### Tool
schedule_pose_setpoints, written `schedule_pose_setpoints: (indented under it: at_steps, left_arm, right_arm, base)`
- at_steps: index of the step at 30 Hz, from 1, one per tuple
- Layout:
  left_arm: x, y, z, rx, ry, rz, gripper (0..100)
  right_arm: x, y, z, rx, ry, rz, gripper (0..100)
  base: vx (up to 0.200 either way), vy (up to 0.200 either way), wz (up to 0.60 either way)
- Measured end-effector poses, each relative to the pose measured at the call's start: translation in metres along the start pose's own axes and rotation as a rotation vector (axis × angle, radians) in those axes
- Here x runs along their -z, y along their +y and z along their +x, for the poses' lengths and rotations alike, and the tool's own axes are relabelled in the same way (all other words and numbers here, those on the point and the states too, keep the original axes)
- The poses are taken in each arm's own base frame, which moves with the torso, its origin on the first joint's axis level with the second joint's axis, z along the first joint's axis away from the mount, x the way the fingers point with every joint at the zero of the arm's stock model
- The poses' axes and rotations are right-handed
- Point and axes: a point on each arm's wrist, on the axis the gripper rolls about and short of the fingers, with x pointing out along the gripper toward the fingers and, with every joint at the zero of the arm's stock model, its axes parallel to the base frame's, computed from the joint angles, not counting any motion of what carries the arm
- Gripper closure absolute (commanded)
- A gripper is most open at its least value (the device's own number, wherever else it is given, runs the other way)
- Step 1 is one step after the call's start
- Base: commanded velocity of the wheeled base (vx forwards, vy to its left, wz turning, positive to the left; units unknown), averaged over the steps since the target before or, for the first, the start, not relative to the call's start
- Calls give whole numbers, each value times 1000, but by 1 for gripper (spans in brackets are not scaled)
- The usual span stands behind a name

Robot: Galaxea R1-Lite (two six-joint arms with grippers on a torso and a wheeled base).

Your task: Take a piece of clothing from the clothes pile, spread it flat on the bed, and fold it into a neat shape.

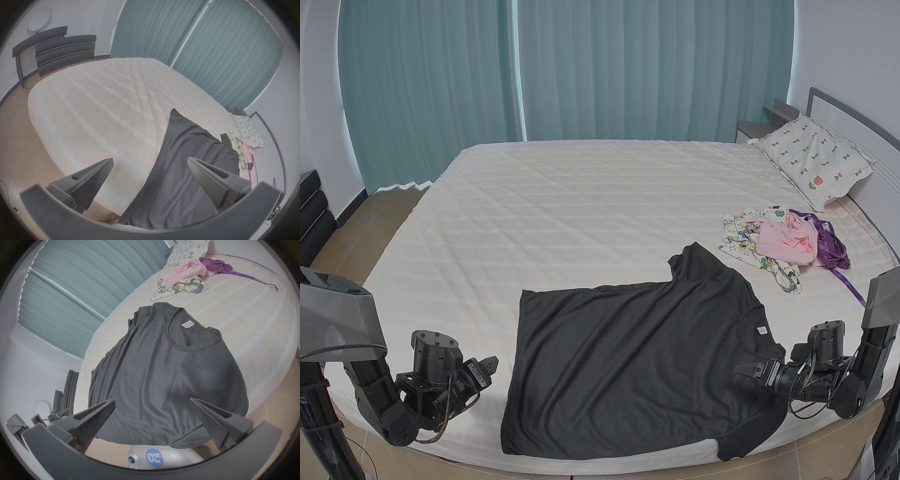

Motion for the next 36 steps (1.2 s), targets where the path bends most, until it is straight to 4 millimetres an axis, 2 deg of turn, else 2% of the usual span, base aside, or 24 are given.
schedule_pose_setpoints:
  at_steps: [3, 12, 24, 36]
  left_arm:
    - [1, 0, 0, 1, 6, 2, 0]
    - [2, -1, 1, 37, 44, -41, 0]
    - [4, -2, 2, 37, 51, -48, 0]
    - [10, -4, 3, 39, 71, -44, 0]
  right_arm:
    - [0, 0, 0, -1, 1, -1, 0]
    - [1, 1, 0, -2, 3, -4, 0]
    - [1, 1, 0, -3, 5, -6, 0]
    - [2, 2, 0, -4, 8, -8, 0]
  base:
    - [0, 0, 0]
    - [200, 0, 0]
    - [0, 0, 0]
    - [0, -200, 0]
